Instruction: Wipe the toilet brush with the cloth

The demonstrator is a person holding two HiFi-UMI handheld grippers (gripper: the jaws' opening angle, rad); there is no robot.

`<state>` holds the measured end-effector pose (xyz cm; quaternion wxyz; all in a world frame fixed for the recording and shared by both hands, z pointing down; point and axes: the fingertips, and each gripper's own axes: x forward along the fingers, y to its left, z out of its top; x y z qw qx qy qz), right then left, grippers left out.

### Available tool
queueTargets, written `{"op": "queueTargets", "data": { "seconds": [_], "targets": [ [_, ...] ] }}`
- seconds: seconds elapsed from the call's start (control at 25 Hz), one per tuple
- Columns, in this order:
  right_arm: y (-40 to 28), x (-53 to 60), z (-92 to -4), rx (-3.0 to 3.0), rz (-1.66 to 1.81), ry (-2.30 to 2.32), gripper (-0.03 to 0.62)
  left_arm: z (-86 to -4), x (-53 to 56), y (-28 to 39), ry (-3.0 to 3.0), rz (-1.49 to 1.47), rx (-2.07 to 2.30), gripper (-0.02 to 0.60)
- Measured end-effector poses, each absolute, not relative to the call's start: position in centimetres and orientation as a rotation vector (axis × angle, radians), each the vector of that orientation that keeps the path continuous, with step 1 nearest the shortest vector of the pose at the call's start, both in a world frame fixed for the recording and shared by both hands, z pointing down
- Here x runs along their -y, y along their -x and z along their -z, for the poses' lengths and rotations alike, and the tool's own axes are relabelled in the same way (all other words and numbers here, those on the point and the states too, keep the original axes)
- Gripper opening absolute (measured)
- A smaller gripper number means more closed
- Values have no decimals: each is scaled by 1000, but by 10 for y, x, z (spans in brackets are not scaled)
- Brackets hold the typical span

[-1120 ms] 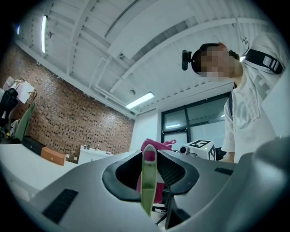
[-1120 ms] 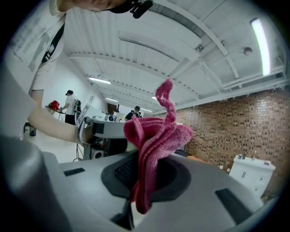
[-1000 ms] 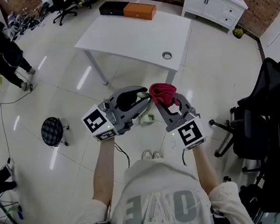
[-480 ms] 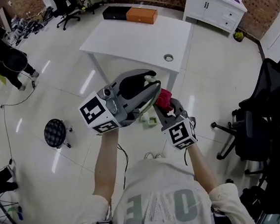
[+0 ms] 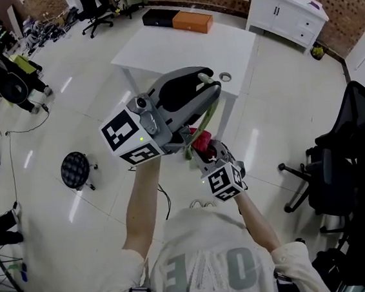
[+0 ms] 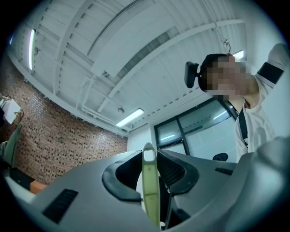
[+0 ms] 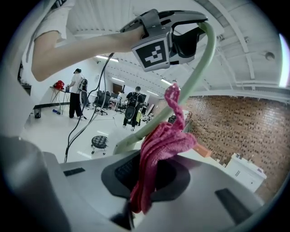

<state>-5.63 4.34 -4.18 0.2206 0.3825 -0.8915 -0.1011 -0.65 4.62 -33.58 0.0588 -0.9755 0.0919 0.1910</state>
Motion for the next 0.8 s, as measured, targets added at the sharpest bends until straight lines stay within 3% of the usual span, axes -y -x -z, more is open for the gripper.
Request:
{"op": "queueTargets", "data": {
  "seconds": [0.24, 0.44, 0.64, 0.8],
  "targets": [
    [30, -52, 52, 2580, -176, -1404, 32, 324, -23, 30, 2986, -641, -433, 109],
    [35, -60, 66, 2590, -135, -1460, 32, 314, -10, 31, 2934, -598, -584, 109],
    [63, -62, 55, 2630, -285, -1385, 32, 308, -18, 25, 2909, -590, -626, 109],
    [46, -52, 43, 2524, -379, -1474, 32, 295, -26, 17, 2945, -606, -615, 109]
  ]
}}
